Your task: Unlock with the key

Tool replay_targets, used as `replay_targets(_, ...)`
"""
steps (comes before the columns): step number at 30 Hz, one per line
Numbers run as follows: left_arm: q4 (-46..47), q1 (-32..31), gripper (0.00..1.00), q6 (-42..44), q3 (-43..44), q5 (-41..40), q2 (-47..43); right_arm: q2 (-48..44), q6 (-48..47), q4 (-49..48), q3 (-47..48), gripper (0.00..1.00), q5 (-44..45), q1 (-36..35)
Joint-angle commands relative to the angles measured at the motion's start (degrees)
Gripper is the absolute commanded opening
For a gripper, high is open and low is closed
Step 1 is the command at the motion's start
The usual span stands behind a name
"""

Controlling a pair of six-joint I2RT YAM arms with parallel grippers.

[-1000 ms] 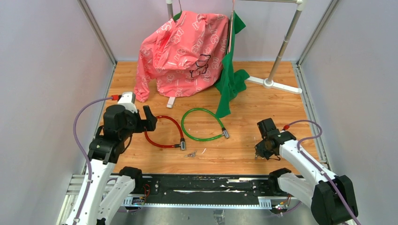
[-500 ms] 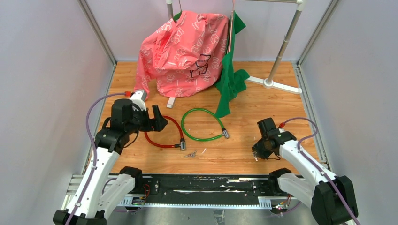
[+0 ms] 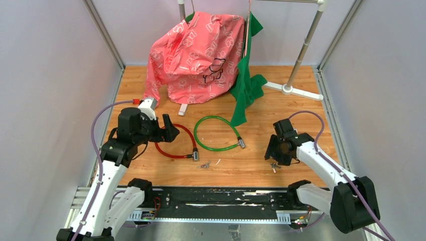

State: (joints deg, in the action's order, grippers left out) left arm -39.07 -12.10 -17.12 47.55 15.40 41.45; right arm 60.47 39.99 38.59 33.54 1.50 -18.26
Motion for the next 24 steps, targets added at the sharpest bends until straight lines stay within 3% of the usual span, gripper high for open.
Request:
replay_targets(1,0.6,-0.3,0.95,0.7,-0.7,0.3,-0.4,3.0,-6.5,1.5,0.9,0.61,-0.6,-0.7)
replay_targets(11,0.7,-0.3,0.95,0.6,-0.8,0.1,-0.4,7.7,-5.6,-0.4,0.8,0.45,1.5,-4.4)
replay_targets(20,0.7,-0.3,0.95,0.6,-0.8,0.1,-0.6,10.9,-5.2,-0.3,1.5,0.44,6.3,-7.0)
replay_targets(24,0.7,-0.3,0.95,0.7,-0.8,0.0,-0.5,11.8,-4.4,-1.1,0.5,0.39,7.2,-7.7)
